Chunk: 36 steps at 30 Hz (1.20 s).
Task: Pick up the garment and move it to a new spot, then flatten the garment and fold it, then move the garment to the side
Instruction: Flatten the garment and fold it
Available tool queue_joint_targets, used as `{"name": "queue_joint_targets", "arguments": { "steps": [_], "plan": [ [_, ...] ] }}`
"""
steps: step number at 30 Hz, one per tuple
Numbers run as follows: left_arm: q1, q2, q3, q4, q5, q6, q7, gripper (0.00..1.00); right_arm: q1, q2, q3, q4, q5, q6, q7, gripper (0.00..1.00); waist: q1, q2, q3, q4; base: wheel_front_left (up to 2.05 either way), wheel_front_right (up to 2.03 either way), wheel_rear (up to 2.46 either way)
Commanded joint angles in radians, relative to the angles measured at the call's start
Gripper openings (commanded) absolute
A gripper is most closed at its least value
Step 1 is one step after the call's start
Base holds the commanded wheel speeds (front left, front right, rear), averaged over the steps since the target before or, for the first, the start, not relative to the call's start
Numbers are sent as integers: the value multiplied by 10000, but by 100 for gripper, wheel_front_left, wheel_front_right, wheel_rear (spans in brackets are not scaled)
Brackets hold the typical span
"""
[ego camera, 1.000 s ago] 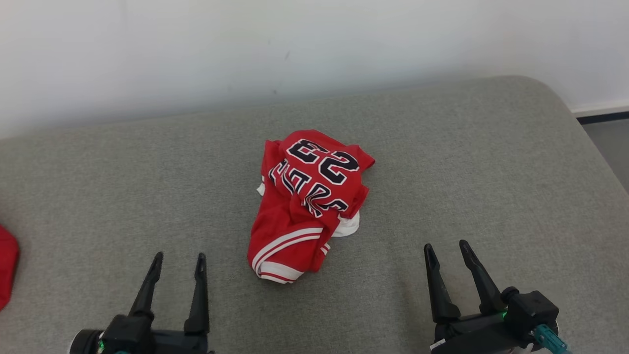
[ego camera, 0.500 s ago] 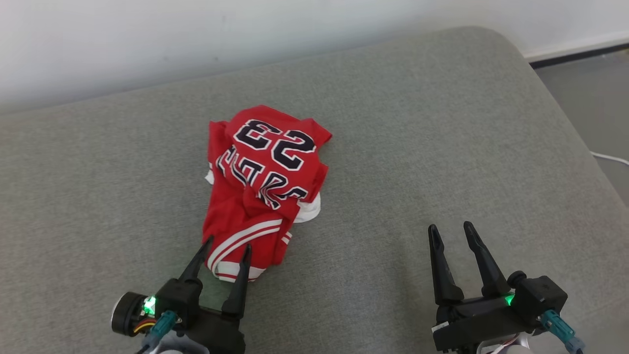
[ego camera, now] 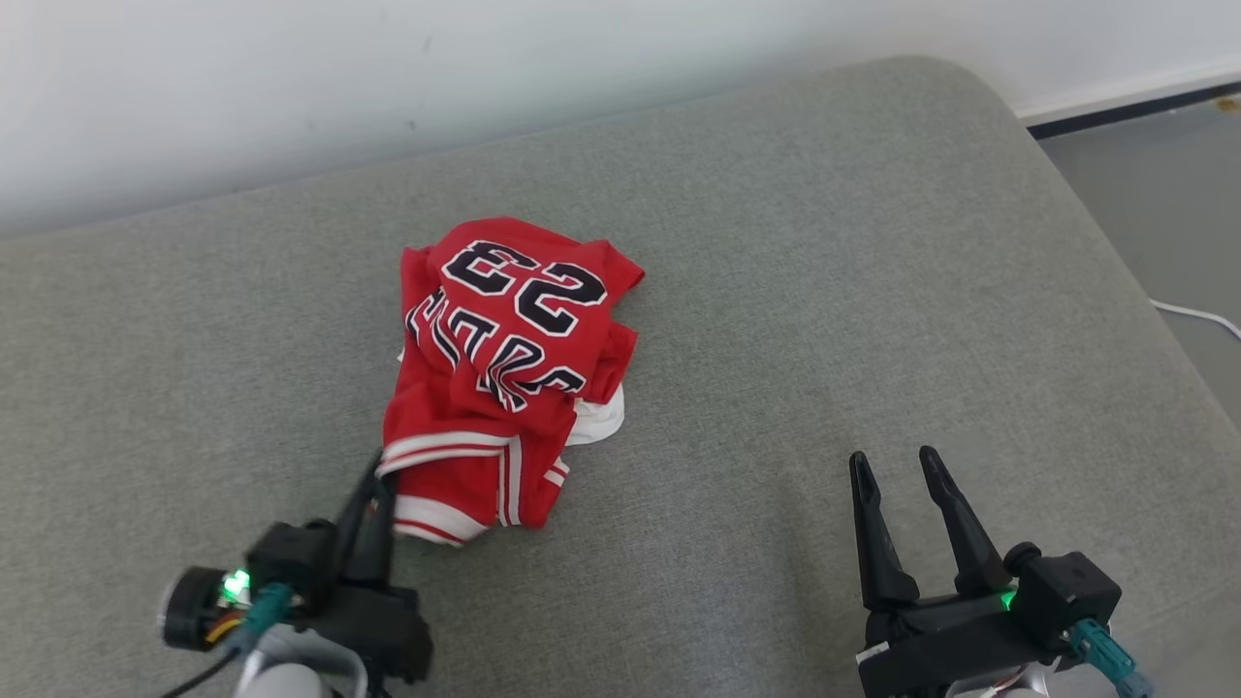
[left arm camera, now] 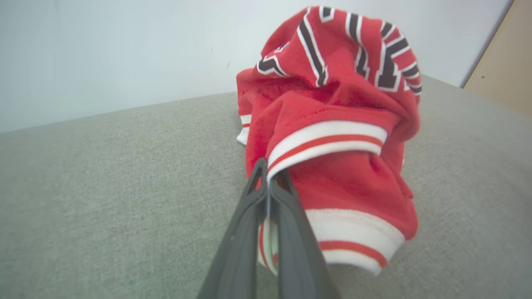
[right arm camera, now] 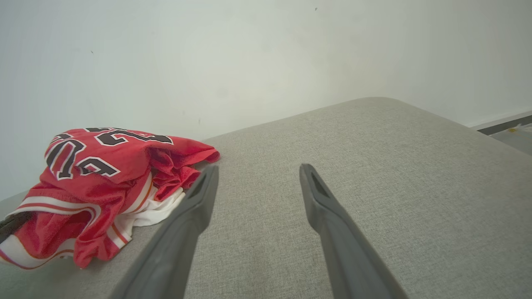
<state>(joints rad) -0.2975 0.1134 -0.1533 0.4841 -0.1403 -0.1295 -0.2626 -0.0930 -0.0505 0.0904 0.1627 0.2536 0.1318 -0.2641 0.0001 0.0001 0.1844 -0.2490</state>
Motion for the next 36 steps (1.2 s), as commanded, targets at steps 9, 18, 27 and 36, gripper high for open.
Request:
{"name": "queue_joint_targets", "arguments": {
  "steps": [9,18,27,36],
  "plan": [
    [308,1141,1541,-1824,284,-4,-34,0,271,7,32,73,-108,-22,-5,100,-1,-1,-418,689,0,0,0],
    [-186,2627,1589,-1220,-183,-5,-34,0,162,9,176,164,-80,-22,-5,100,-1,-1,-434,619,0,0,0],
    [-308,2543,1202,-107,-630,3,-34,100,352,7,14,205,-123,-22,-3,100,-1,-1,-576,831,0,0,0],
    [1130,1668,1810,-984,-601,184,-34,100,443,7,-6,176,-127,-22,-5,100,-1,-1,-656,1341,0,0,0]
  ]
}}
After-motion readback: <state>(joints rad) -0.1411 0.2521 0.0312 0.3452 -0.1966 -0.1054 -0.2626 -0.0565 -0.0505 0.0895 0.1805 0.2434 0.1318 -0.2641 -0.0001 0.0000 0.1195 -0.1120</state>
